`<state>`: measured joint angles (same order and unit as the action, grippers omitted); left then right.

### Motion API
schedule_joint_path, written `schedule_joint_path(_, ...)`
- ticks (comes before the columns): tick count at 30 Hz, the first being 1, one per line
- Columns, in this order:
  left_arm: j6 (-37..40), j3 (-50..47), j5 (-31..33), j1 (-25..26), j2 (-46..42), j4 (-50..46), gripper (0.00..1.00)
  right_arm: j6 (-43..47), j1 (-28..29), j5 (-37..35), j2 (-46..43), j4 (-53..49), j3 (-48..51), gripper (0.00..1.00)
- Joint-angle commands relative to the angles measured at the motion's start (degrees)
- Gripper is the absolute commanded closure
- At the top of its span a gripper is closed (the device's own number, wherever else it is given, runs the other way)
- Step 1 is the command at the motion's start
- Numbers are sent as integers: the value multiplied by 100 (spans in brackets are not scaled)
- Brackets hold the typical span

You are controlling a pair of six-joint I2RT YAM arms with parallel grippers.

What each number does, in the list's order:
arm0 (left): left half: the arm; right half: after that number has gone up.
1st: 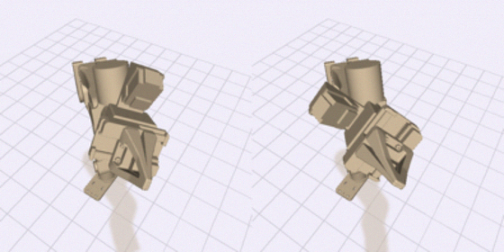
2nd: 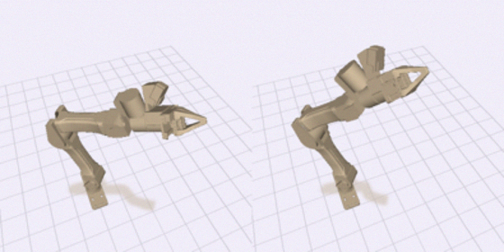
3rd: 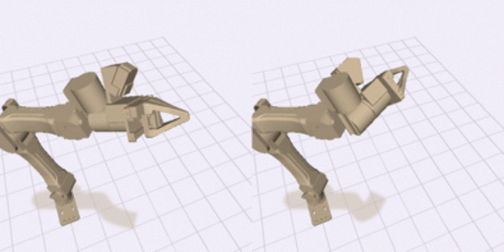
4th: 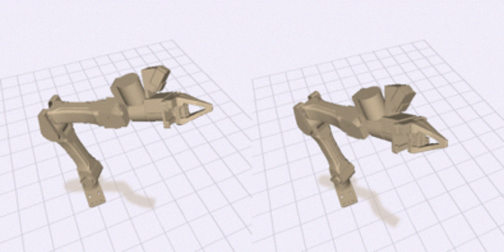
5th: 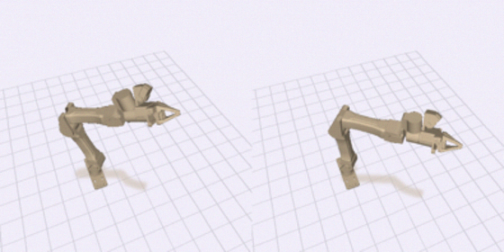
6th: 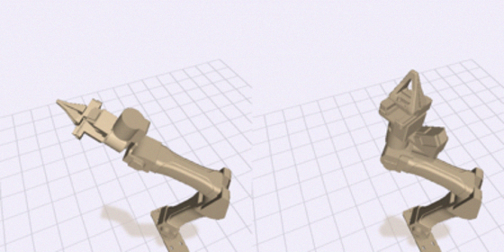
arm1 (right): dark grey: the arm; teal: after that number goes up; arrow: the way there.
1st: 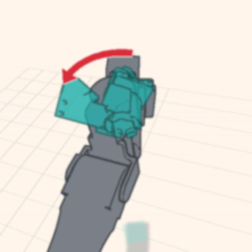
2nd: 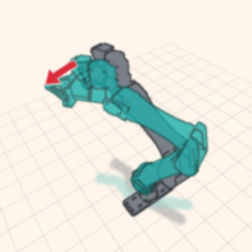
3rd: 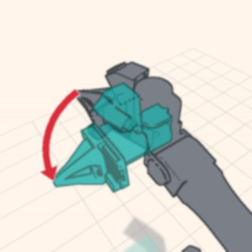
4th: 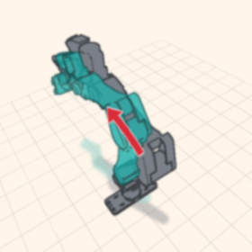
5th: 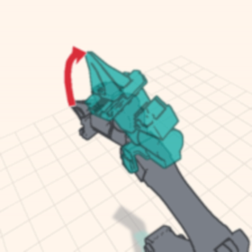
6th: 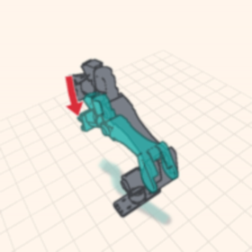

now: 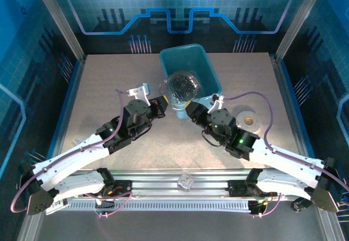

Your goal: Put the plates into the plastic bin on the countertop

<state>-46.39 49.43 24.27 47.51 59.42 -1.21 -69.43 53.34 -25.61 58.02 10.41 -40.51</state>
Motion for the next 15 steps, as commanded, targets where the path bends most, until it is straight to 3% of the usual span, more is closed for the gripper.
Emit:
schedule_joint_path(1,126,-48,367,163,101,319,100,-237,88,-365,52,389,113,69)
schedule_joint_path(11,318,53,522,329,199,233,100,-451,87,-505,51,325,181,98)
schedule_joint_path(15,331,98,474,338,213,157,96,-492,87,-557,35,360,218,100)
